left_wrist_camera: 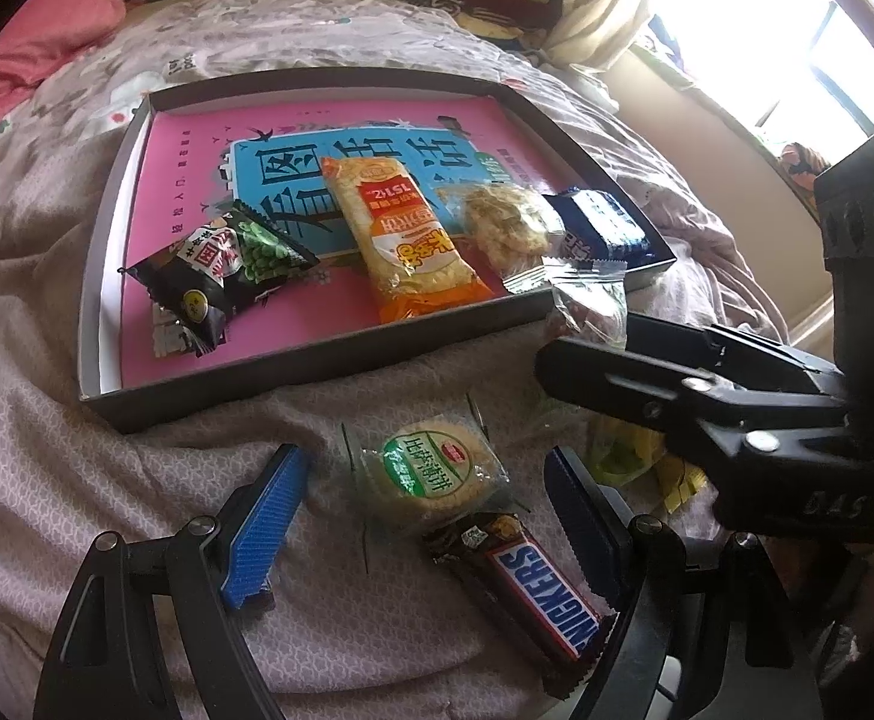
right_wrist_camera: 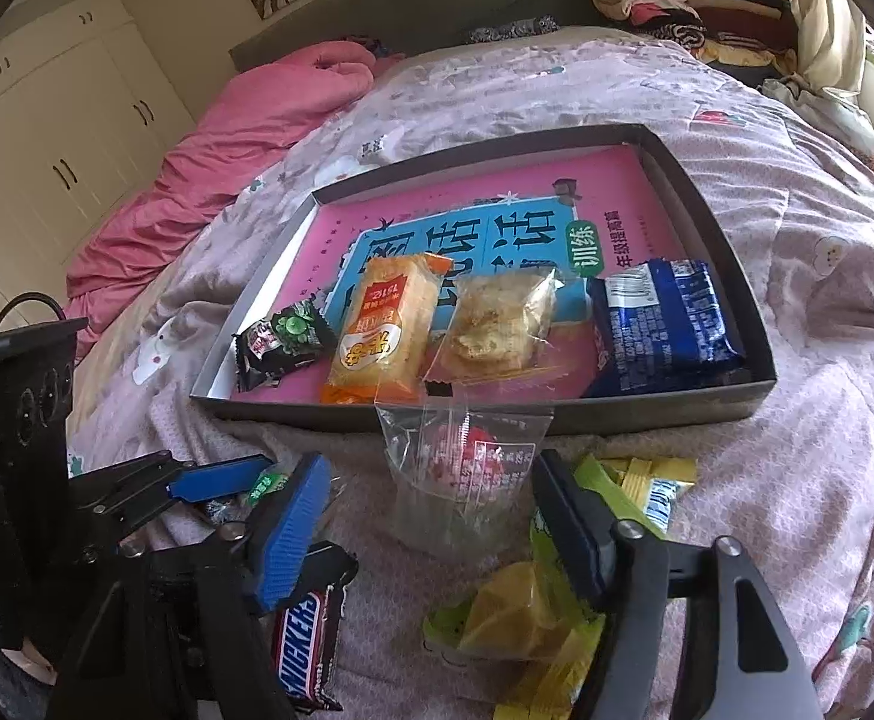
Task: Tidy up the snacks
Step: 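Grasp the clear bag with red item with the right tool while the left tool grasps the round cookie packet, then carry the clear bag with the right tool while the left tool carries the cookie packet over the tray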
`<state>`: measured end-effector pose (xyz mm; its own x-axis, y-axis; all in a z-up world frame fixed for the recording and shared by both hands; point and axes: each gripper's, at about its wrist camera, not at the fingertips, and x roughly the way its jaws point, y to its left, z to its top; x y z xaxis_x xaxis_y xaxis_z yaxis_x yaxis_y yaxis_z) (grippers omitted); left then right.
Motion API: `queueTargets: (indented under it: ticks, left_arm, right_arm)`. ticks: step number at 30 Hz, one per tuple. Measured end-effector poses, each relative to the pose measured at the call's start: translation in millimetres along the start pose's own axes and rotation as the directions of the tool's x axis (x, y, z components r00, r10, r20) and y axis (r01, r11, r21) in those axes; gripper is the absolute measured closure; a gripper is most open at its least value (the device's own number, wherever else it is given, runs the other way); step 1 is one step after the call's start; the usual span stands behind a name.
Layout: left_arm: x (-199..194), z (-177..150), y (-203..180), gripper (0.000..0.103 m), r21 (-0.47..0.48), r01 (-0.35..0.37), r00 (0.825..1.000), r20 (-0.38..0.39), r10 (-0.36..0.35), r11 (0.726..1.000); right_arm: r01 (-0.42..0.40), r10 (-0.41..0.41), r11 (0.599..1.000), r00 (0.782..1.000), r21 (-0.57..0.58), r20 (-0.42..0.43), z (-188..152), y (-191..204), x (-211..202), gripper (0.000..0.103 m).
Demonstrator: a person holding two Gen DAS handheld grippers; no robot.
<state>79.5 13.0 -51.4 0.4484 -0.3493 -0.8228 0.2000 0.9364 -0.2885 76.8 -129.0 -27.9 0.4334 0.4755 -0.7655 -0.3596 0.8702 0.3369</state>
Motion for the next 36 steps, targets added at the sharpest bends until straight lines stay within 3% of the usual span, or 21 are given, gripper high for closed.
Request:
queueTargets:
  ticks: [7, 10, 14, 19, 24, 30, 36]
  left_arm:
    - [3, 1, 0, 0.021, -0.005, -0.003, 1.000, -0.003, 0.003, 1.000]
    - [3, 2, 2, 0.020, -0.019, 0.005, 1.000, 0.002, -0.005, 1.000]
    - [3, 3, 3, 0.021, -0.030, 0.017, 1.000, 0.006, -0.017, 0.999]
    - [4, 3, 5, 0.032, -0.046, 0.011, 1.000, 0.007, -0.010, 0.999]
    - [6, 5, 7, 0.056, -0.037, -0.031, 1.000, -0.002, 0.031, 0.999]
    - [3, 5, 11, 0.062, -0.042, -0.027, 1.000, -0.003, 0.027, 0.999]
    - [-12, 9, 12, 0.063, -0.050, 0.006, 0.999, 0.045, -0.003, 0.999]
  right_arm:
    - [0.009, -0.009, 1.000, 1.000, -0.024, -0.026, -1, 2, 9, 0.050]
    - [0.015, -0.016, 0.999, 0.999, -0.034, -0.030, -2, 2, 12, 0.061]
    - [0.003, -0.004, 1.000, 1.000, -0.028, -0.013, -3, 1, 9, 0.063]
    - [0.000, 0.000, 1.000, 1.000, -0.022, -0.003, -3, 1, 6, 0.063]
    - [-0.004, 0.004, 1.000, 1.000, -0.013, 0.005, -2, 0, 2, 0.063]
    - [-0.004, 0.004, 1.000, 1.000, -0.008, 0.021, -2, 0, -3, 0.063]
    - [-0.005, 0.006, 1.000, 0.999, -0.022, 0.037, -3, 4, -10, 0.063]
